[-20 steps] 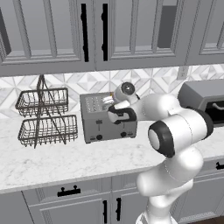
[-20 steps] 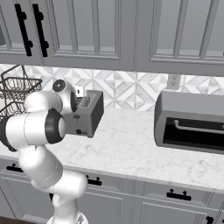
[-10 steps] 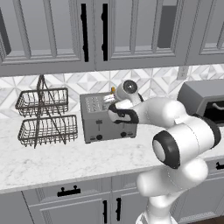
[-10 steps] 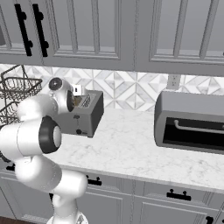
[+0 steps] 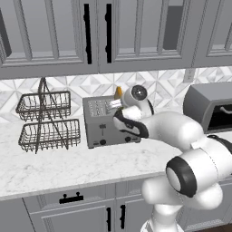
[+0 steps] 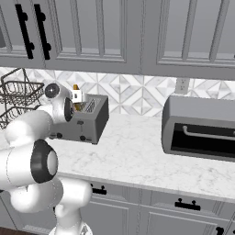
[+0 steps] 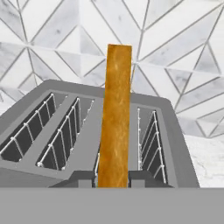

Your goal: Start the toaster. Once the lever pops up, take the bread to the plate on the dining counter.

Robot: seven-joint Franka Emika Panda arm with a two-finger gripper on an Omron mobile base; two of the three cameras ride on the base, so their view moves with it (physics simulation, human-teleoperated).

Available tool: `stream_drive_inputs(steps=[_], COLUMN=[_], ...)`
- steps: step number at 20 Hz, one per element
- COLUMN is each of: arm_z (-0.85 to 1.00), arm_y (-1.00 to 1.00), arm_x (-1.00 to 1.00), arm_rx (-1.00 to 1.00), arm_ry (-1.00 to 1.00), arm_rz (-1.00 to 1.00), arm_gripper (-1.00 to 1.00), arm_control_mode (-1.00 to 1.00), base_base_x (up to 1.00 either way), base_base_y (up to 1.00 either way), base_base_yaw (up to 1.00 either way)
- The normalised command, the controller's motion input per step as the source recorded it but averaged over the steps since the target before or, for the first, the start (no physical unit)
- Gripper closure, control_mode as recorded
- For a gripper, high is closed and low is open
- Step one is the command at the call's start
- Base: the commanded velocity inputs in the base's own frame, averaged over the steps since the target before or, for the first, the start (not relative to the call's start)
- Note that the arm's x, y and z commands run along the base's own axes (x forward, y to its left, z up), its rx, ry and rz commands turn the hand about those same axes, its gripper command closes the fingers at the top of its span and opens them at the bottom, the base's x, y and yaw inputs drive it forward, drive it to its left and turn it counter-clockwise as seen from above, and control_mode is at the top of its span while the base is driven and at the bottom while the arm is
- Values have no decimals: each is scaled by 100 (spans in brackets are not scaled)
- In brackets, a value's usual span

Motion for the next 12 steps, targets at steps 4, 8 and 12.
stream_drive_inputs(steps=[4, 8, 12], arm_z=[57, 35, 22], arm_y=[0, 0, 0], arm_x=[-43, -54, -59], arm_rx=[0, 0, 0], arm_ry=[-1, 0, 0], arm_rz=[0, 0, 0], arm_gripper=[100, 100, 100], arm_control_mode=[-100, -100, -100], base_base_x=[0, 0, 0], base_base_y=[0, 0, 0], base_base_yaw=[0, 0, 0])
